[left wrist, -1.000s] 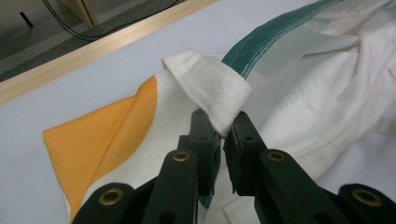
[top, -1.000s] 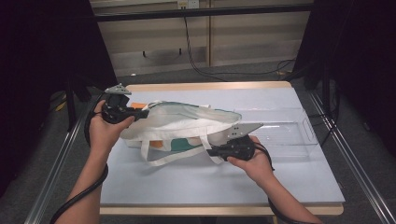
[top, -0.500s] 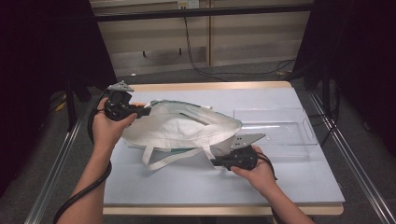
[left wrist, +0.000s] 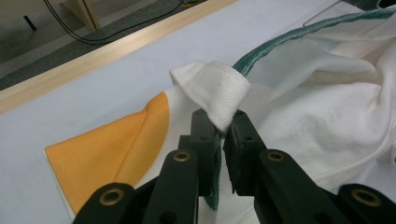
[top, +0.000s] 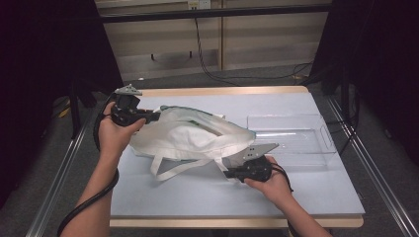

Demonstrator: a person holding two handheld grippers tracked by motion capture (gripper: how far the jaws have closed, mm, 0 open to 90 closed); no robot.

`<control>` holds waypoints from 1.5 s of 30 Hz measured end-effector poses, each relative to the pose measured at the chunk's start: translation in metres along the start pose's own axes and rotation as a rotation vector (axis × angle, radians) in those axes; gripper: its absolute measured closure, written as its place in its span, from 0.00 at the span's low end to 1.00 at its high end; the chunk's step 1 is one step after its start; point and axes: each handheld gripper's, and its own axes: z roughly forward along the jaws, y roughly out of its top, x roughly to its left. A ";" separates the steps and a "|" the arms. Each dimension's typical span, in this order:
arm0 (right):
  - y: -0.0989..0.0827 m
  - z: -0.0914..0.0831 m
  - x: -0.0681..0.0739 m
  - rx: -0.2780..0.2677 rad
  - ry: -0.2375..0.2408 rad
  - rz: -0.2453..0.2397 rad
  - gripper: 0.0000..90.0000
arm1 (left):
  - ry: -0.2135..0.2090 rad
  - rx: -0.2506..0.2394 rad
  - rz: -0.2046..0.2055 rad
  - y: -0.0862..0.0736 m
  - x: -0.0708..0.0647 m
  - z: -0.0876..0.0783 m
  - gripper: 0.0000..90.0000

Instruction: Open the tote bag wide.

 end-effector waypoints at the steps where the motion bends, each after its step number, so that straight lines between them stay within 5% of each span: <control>1: 0.000 0.000 0.000 0.006 0.000 0.000 0.98 | -0.001 -0.004 -0.002 0.000 0.000 0.000 0.92; 28: -0.001 0.000 0.001 0.015 0.007 -0.010 0.98 | -0.019 -0.008 0.007 -0.002 0.001 0.007 0.91; 45: -0.005 0.003 0.001 0.028 0.037 -0.005 0.98 | 0.032 -0.019 -0.011 0.009 0.012 0.019 0.93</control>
